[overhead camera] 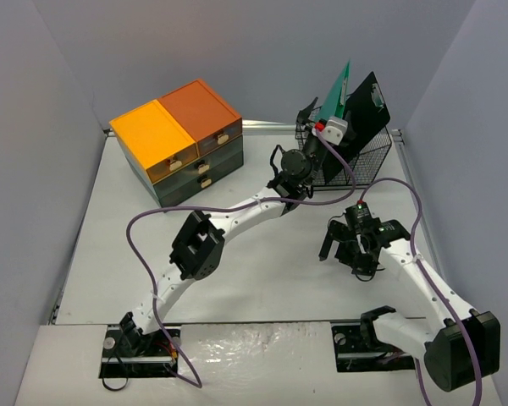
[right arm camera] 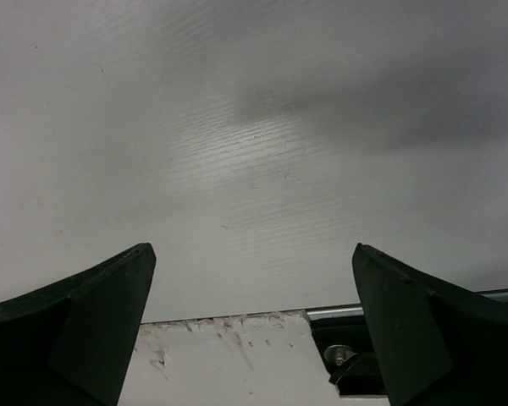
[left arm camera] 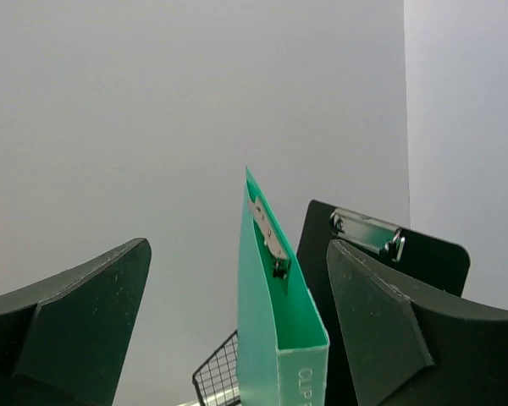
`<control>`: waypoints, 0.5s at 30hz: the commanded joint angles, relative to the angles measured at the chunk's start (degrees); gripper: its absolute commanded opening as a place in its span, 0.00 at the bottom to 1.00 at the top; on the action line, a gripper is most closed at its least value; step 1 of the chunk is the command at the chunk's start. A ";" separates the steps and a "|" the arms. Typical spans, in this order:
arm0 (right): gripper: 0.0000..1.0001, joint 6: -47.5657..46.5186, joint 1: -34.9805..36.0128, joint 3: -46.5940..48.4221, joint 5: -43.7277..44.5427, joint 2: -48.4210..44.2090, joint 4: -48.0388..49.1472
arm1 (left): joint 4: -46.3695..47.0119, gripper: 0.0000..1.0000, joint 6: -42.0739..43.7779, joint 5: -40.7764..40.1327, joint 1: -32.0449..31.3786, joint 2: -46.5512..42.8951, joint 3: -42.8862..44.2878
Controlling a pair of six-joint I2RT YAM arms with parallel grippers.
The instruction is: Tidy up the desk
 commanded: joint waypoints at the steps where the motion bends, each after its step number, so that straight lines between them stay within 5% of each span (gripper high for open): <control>1: 1.00 0.91 -0.40 0.43 -1.23 -2.56 0.21 | -2.03 0.82 0.01 3.95 0.83 -3.37 4.16; 11: 1.00 1.84 -0.38 -0.64 -1.91 -5.96 -0.46 | -12.67 0.80 -3.12 7.37 3.68 10.56 27.87; 15: 1.00 1.59 -0.43 -0.38 -1.69 -5.06 -0.42 | -13.22 0.70 -3.91 7.03 4.43 10.30 27.91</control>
